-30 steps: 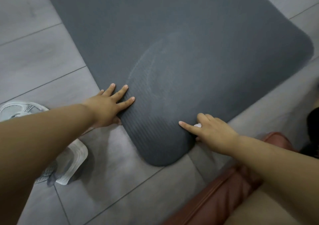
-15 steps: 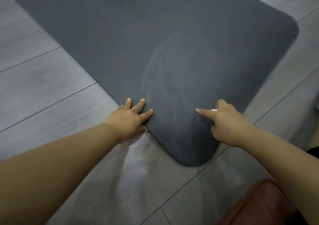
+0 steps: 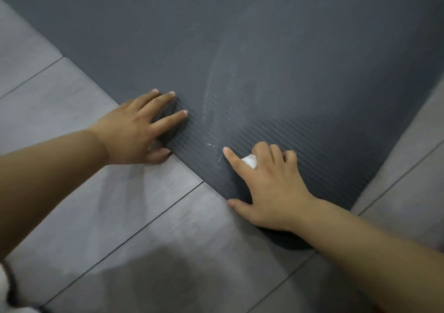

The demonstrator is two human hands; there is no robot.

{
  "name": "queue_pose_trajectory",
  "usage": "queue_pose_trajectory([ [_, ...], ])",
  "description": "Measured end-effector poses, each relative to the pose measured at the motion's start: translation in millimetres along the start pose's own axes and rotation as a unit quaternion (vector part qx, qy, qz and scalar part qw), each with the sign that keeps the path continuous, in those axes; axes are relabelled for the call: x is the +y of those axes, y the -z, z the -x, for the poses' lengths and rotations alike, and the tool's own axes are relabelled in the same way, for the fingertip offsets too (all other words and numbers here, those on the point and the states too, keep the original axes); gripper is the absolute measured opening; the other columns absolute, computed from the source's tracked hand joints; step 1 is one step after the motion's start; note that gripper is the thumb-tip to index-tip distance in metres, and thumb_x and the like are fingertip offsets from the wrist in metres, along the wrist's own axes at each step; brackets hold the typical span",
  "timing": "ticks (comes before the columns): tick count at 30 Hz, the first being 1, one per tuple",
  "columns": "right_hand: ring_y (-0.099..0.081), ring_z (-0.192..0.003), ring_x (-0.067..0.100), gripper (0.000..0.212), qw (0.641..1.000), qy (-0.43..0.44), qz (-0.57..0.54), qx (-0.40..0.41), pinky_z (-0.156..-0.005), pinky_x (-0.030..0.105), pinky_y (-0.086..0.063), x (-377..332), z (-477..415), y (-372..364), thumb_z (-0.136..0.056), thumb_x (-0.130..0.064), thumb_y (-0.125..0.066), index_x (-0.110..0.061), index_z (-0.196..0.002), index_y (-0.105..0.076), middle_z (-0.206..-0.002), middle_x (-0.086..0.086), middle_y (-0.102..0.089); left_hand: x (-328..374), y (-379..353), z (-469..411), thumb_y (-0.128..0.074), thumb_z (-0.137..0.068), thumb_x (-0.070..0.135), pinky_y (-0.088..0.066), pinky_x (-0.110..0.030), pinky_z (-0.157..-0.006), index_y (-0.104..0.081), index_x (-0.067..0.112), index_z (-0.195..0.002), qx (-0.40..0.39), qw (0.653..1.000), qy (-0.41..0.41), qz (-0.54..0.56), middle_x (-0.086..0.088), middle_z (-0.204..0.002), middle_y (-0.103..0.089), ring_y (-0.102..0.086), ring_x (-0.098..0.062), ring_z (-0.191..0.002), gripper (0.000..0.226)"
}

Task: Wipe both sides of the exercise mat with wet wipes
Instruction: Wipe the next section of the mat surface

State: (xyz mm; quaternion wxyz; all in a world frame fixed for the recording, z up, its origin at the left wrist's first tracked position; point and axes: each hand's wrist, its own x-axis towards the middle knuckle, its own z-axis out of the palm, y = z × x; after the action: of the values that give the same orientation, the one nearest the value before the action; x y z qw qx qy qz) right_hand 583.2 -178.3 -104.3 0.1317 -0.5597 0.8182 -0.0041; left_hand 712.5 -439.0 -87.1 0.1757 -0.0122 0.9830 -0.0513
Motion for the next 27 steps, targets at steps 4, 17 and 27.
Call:
queue_pose_trajectory([
  [4,-0.047,-0.082,0.027,0.089,0.999,-0.027,-0.008,0.031,-0.073,0.044,-0.038,25.8,3.5,-2.0,-0.051,-0.058,-0.053,-0.025,-0.134,-0.044,-0.098,0.008,-0.042,-19.3,6.5,-18.8,-0.054,-0.088,0.030,-0.038,-0.059,-0.100,-0.015,0.020,-0.149,-0.014,0.997,0.082,-0.007,-0.026,-0.152,-0.016,-0.029,-0.050,-0.133,0.073],
  [17,-0.033,-0.081,0.027,0.094,0.990,-0.102,0.026,0.092,-0.070,0.050,-0.039,78.2,7.8,-1.6,-0.035,-0.014,-0.075,-0.022,-0.126,-0.053,-0.099,0.011,-0.038,-40.2,29.2,-81.8,-0.032,-0.092,0.002,-0.034,-0.041,-0.104,0.023,0.041,-0.132,-0.089,0.989,0.110,-0.049,-0.005,-0.158,-0.001,-0.019,-0.035,-0.141,0.078],
  [27,-0.039,-0.075,0.028,0.094,0.993,-0.014,0.067,0.095,-0.062,0.047,-0.039,62.5,30.7,-8.7,-0.041,-0.015,-0.077,-0.026,-0.130,-0.051,-0.096,0.011,-0.038,-6.8,40.7,-21.5,-0.023,-0.097,0.009,-0.031,-0.033,-0.107,0.025,0.045,-0.140,-0.233,0.959,0.111,-0.117,-0.002,-0.158,0.009,-0.015,-0.031,-0.143,0.074],
])
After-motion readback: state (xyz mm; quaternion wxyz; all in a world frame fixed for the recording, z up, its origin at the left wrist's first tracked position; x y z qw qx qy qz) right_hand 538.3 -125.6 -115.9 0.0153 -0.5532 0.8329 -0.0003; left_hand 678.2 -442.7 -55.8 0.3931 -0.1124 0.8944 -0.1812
